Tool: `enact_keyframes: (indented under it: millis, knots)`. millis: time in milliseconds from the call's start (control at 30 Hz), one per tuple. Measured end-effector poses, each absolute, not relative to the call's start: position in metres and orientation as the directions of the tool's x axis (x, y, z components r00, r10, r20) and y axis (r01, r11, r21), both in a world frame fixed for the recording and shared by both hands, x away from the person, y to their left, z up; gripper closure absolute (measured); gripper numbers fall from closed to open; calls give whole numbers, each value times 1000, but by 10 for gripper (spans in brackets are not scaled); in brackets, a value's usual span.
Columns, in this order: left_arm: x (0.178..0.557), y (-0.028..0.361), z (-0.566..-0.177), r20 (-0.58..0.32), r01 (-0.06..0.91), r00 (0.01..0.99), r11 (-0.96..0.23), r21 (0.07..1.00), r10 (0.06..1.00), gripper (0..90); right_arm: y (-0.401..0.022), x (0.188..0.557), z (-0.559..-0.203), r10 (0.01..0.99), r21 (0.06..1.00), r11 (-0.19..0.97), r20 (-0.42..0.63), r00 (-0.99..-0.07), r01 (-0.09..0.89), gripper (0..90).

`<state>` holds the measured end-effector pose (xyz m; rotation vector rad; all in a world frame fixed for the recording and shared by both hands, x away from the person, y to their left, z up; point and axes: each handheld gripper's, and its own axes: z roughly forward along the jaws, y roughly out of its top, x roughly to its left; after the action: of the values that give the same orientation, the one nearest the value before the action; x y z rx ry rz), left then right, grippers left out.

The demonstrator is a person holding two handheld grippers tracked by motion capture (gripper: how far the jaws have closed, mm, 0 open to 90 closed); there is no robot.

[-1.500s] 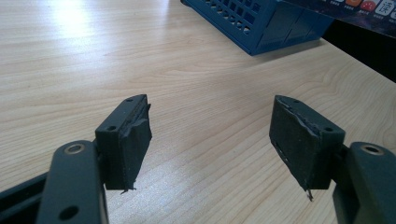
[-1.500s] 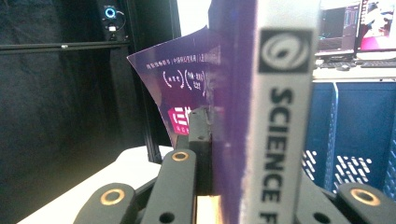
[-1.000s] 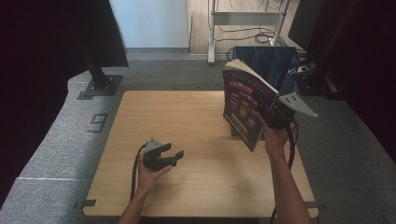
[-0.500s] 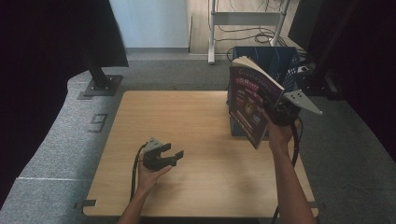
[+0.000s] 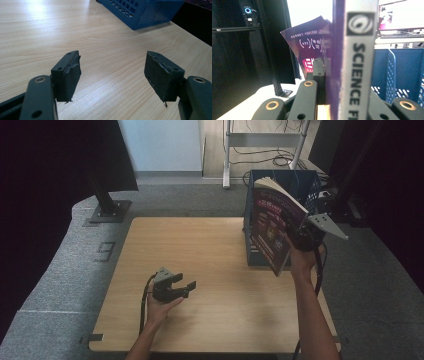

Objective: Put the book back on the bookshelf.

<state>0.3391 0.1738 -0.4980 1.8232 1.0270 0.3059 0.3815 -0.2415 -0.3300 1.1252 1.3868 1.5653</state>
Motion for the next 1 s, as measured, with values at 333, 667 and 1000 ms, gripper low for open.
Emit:
enact_keyframes:
  millis: [333,667,1000]
  knots:
    - [340,177,-497,-230,512,607,-153,845,761,293,-245,388,-329,942,991,-134,131,-308,12,817]
    - [339,177,-497,-230,513,610,-156,844,759,293,-246,396,-327,951,991,-133,128,-282,1,817]
    - [339,177,-497,-231,513,612,-158,844,756,293,-240,408,-324,959,993,-116,112,-260,1,817]
